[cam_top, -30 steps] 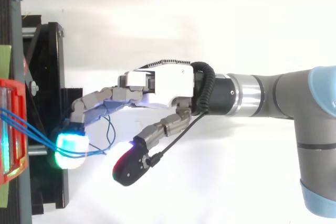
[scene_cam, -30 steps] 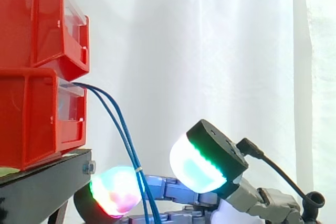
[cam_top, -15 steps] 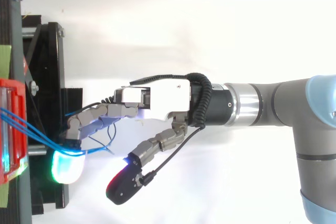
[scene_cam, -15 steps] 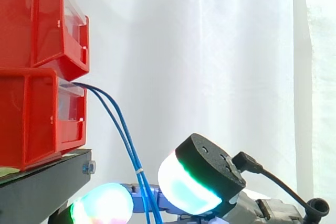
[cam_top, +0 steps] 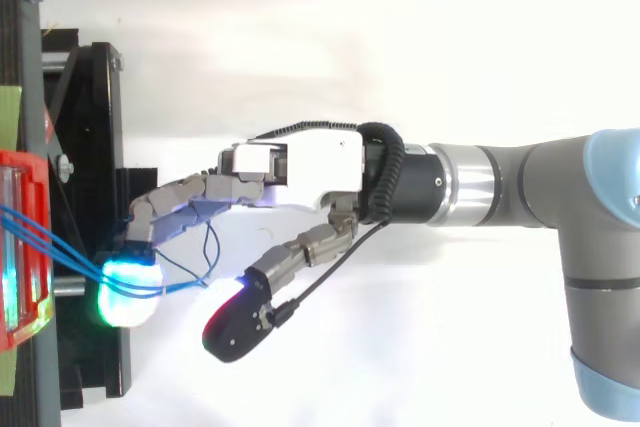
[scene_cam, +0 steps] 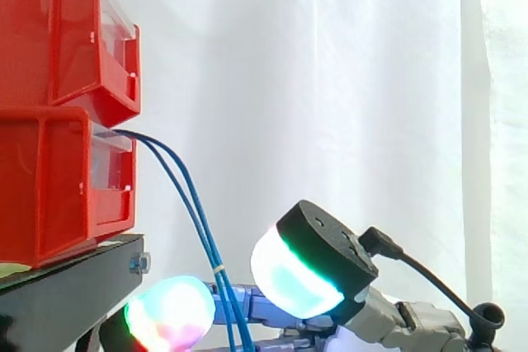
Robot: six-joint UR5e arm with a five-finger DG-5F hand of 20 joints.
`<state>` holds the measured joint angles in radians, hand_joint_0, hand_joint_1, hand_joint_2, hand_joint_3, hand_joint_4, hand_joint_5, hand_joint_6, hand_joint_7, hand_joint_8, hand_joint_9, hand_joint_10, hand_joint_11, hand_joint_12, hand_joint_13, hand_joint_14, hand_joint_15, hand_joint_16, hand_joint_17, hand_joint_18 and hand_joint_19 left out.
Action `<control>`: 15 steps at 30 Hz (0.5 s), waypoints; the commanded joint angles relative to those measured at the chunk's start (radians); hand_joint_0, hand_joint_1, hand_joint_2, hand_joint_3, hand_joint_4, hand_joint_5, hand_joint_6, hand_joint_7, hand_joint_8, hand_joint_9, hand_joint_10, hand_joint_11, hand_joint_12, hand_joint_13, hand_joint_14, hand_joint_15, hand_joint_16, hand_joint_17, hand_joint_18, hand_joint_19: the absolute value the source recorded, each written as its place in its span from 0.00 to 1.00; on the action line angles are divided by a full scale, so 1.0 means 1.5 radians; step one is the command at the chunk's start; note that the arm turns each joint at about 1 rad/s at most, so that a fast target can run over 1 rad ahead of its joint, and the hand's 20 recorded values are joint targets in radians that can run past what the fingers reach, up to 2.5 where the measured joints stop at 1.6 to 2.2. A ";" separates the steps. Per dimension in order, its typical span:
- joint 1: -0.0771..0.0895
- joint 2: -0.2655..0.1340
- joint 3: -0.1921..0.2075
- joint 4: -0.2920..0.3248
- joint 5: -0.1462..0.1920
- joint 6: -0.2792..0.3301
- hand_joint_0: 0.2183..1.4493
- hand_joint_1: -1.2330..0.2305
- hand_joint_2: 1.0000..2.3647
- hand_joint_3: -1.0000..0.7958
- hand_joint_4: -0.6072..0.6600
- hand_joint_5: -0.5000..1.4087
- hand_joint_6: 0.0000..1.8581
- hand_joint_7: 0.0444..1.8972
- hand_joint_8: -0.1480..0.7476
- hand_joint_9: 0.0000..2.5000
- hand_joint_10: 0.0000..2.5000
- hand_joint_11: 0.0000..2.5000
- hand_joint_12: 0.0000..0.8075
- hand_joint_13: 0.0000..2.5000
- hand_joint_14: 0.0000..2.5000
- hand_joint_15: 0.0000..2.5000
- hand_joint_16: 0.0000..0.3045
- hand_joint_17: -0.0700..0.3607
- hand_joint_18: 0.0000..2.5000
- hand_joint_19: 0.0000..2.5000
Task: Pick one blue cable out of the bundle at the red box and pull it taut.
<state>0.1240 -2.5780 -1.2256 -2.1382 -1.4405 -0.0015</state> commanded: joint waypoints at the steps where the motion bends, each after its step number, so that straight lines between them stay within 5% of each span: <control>1: -0.008 0.000 0.000 0.000 -0.010 0.007 0.30 0.39 0.00 0.29 0.76 0.20 0.27 0.51 0.53 0.22 0.00 0.06 0.45 0.17 0.00 0.07 0.17 0.44 0.16 0.12; 15: -0.009 0.000 0.000 0.000 -0.010 0.003 0.32 0.36 0.00 0.32 0.67 0.21 0.27 0.62 0.53 0.22 0.00 0.06 0.45 0.17 0.00 0.07 0.17 0.44 0.17 0.11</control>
<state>0.1105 -2.5783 -1.2257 -2.1385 -1.4557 0.0036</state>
